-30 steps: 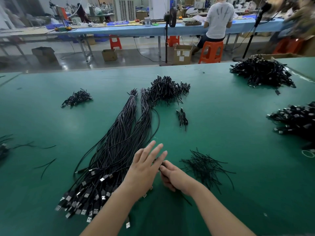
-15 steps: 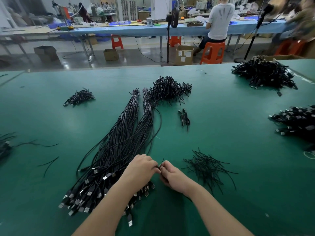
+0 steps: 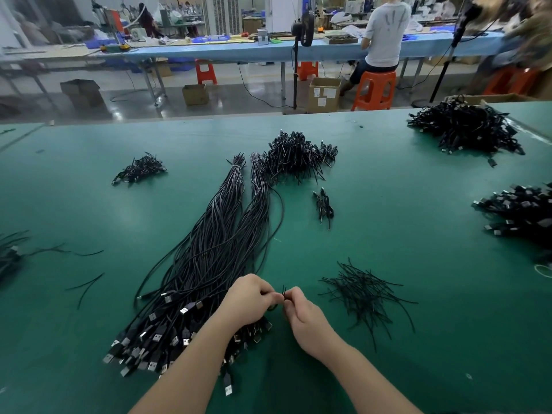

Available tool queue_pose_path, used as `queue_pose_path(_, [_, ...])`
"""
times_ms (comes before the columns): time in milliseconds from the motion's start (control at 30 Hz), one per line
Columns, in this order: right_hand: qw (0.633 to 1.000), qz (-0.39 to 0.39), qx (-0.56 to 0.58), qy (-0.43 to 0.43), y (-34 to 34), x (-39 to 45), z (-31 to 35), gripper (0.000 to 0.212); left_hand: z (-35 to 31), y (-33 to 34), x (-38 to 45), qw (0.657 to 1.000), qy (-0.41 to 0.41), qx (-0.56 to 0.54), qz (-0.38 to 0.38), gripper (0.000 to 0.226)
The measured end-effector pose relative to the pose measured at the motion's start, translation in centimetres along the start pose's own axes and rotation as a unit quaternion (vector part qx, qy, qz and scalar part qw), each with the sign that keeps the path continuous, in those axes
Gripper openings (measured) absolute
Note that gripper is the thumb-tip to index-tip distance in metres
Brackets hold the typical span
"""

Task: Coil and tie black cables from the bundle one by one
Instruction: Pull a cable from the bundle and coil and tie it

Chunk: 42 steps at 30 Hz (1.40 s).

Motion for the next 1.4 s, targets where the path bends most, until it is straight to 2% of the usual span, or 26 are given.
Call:
queue_pose_path(167, [0.995, -0.016, -0.086, -0.050, 0.1, -0.1, 0.4, 0.007, 0.2, -0.2, 0.3, 1.000, -0.025, -0.002, 0.018, 0.028])
queue_pose_path(367, [0.988, -0.066, -0.120, -0.072, -0.1, -0.2, 1.0, 0.015, 0.0, -0.5, 0.5, 0.999, -0.024, 0.011, 0.024, 0.025])
queue_pose_path(500, [0.988, -0.087, -0.109, -0.068, -0.4, -0.2, 0.9, 0.018, -0.8, -1.0, 0.0, 1.000, 0.006, 0.013, -0.018, 0.017])
queue_pose_path(600, [0.987, -0.092, -0.108, -0.073, -0.3, -0.2, 0.9, 0.018, -1.9, -1.2, -0.5, 0.993, 0.069, 0.071, -0.063, 0.010])
queue_pose_path(700, [0.988, -0.101, -0.090, -0.075, -0.4, -0.3, 0.7, 0.018, -3.1, -1.3, -1.0, 0.972, 0.136, 0.146, -0.125, 0.013])
queue_pose_path(867, [0.989, -0.113, -0.064, -0.063, -0.5, -0.1, 0.2, 0.021, -4.1, -0.1, -2.2, 0.936, 0.195, 0.233, -0.181, 0.023])
queue_pose_path(967, [0.990, -0.113, -0.063, -0.057, -0.6, 0.1, 0.0, 0.022, -4.2, -0.4, -3.1, 0.930, 0.207, 0.198, -0.231, 0.015])
queue_pose_path(1133, [0.989, -0.105, -0.080, -0.063, -0.5, 0.2, 0.0, 0.021, -3.8, -0.7, -3.1, 0.944, 0.192, 0.149, -0.224, 0.015])
queue_pose_path(1233, [0.989, -0.109, -0.081, -0.066, -0.5, 0.2, 0.2, 0.021, -4.3, -0.8, -3.7, 0.936, 0.209, 0.148, -0.240, 0.006])
queue_pose_path(1400, [0.989, -0.112, -0.075, -0.063, -0.6, 0.0, 0.3, 0.021, -4.4, -0.6, -4.3, 0.924, 0.229, 0.158, -0.264, 0.014])
Point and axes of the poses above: each hand's wrist, its own x-axis towards the middle knuckle, its own y-axis out of the palm, z = x × y, the point moved 9 cm from there along x, towards the middle knuckle, and after that the axes turned 10 degrees about -y, right-handed, at the moved point
